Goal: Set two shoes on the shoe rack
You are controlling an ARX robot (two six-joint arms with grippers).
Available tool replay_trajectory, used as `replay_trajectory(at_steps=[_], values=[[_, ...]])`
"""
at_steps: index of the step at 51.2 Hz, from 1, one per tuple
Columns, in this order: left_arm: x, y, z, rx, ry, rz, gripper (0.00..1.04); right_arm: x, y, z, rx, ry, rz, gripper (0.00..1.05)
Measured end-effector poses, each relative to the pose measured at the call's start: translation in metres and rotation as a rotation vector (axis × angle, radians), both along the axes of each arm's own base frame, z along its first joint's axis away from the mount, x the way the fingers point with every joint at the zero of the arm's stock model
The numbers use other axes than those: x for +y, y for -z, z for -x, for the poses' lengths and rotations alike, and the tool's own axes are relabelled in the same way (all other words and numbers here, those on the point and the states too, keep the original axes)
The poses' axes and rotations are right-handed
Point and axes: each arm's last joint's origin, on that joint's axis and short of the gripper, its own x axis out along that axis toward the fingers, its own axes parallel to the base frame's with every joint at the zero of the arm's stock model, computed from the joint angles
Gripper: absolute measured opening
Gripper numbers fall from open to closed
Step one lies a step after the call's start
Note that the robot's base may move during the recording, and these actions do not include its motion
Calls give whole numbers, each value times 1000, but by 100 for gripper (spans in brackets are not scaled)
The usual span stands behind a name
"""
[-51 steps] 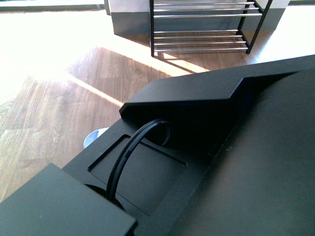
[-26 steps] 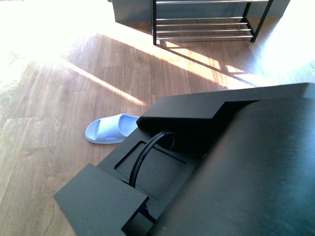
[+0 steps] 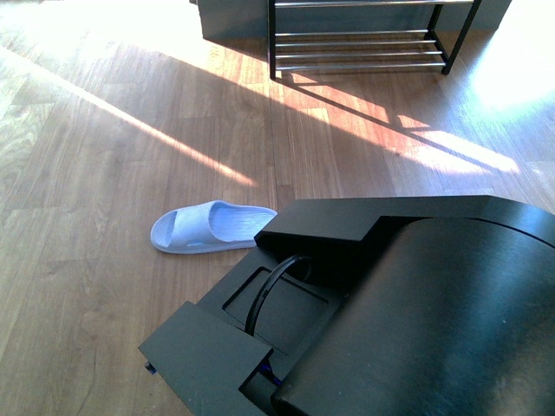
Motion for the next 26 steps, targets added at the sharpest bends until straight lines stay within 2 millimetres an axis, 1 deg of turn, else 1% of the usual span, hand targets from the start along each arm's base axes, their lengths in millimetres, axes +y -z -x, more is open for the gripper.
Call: replay_trajectory(at_steps=[6, 10, 12, 17, 23, 26], values=[[0, 0, 0, 0, 0, 0, 95, 1, 0, -1, -3, 2, 0, 43], [0, 0, 0, 0, 0, 0, 95, 0, 0, 0, -3, 2, 1, 32], [0, 0, 0, 0, 0, 0, 95, 0, -1, 0, -3, 1, 1, 29], [0, 0, 0, 0, 0, 0, 95, -1, -2, 1, -3, 2, 5, 15], [0, 0, 0, 0, 0, 0, 95, -3, -8, 2, -18, 16, 12, 2], [0, 0, 0, 0, 0, 0, 95, -3, -13, 2, -38, 33, 15, 2]])
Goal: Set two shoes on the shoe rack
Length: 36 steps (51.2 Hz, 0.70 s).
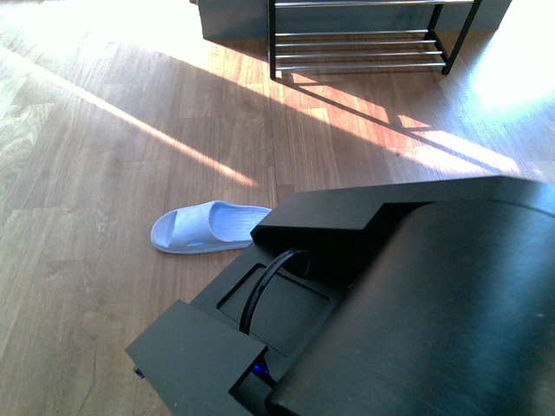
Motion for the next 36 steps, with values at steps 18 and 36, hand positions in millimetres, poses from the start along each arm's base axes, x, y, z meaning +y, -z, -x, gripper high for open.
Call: replay_trajectory(at_steps=[18, 36], values=[[0, 0, 0, 0, 0, 0, 95, -31, -69, 16, -206, 235, 69, 2], [0, 0, 0, 0, 0, -1, 95, -93, -195, 9, -350, 549, 85, 1]])
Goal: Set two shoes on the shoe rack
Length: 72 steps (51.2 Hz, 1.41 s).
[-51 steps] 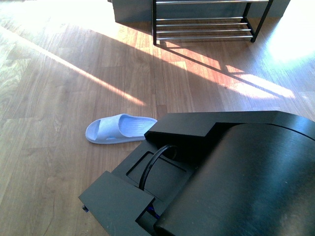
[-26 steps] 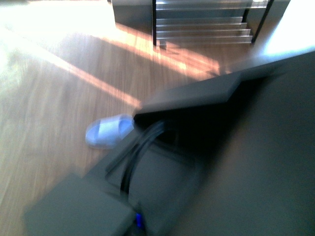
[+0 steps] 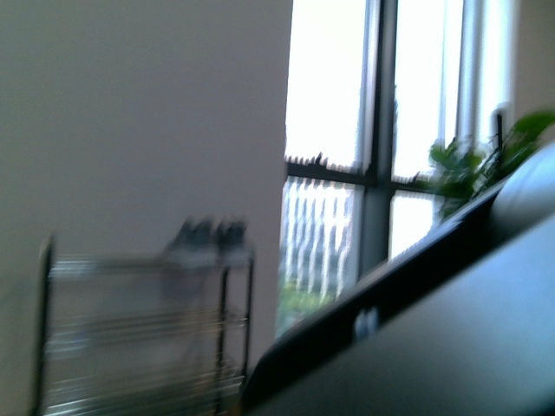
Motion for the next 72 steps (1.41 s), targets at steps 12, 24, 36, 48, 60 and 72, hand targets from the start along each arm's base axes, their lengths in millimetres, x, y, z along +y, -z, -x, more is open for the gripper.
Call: replay_trajectory(at_steps=[12, 24, 36, 48, 60, 72], values=[[0, 0, 0, 0, -2, -2, 95, -10, 1, 0, 48, -17, 20, 1], [0, 0, 0, 0, 0, -2, 95, -10, 48, -16, 276, -182, -79, 1], [0, 0, 0, 0, 0, -2, 95, 10, 93, -30, 377, -276, -128, 1], [0, 0, 0, 0, 0, -2, 95, 45, 113, -67, 356, -264, -193, 1], [0, 0, 0, 0, 0, -2, 95, 85, 143, -56, 472, -469, -184, 1], [0, 0, 0, 0, 0, -2, 95, 111, 176, -37, 514, -505, -192, 1]])
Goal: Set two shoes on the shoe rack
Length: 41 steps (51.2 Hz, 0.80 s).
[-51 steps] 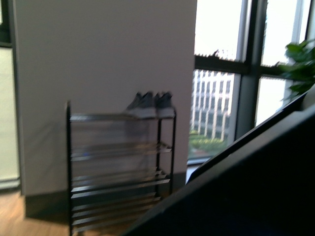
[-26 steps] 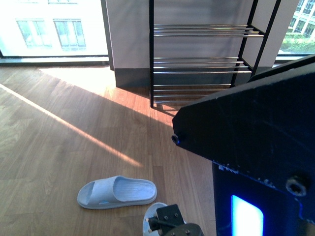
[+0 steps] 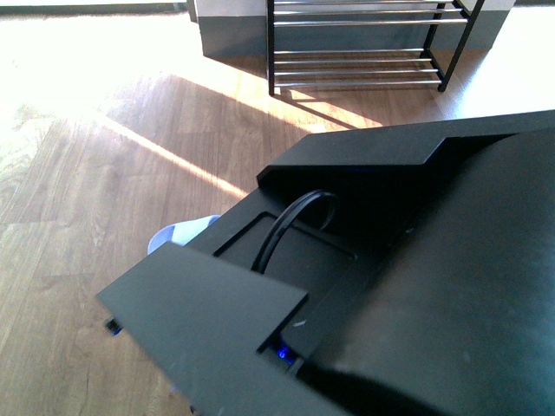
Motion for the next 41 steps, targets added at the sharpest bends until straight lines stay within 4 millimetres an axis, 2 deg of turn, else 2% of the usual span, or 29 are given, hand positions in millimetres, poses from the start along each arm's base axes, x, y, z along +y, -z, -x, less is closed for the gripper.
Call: replay_trajectory(at_steps=[5, 12, 16, 21, 28, 34, 38, 41], values=[[0, 0, 0, 0, 0, 0, 95, -4, -1, -18, 12, 95, -51, 1], [0, 0, 0, 0, 0, 0, 95, -27, -6, -65, 21, 333, -141, 1], [0, 0, 0, 0, 0, 0, 95, -53, -7, -92, 9, 478, -151, 1], [0, 0, 0, 0, 0, 0, 95, -86, -7, -117, -11, 603, -136, 1], [0, 0, 0, 0, 0, 0, 95, -125, -17, -135, -44, 679, -132, 1], [0, 0, 0, 0, 0, 0, 95, -162, -44, -144, -108, 711, -151, 1], [0, 0, 0, 0, 0, 0, 95, -196, -82, -147, -197, 724, -167, 1], [0, 0, 0, 0, 0, 0, 95, -219, -115, -140, -268, 730, -164, 1]])
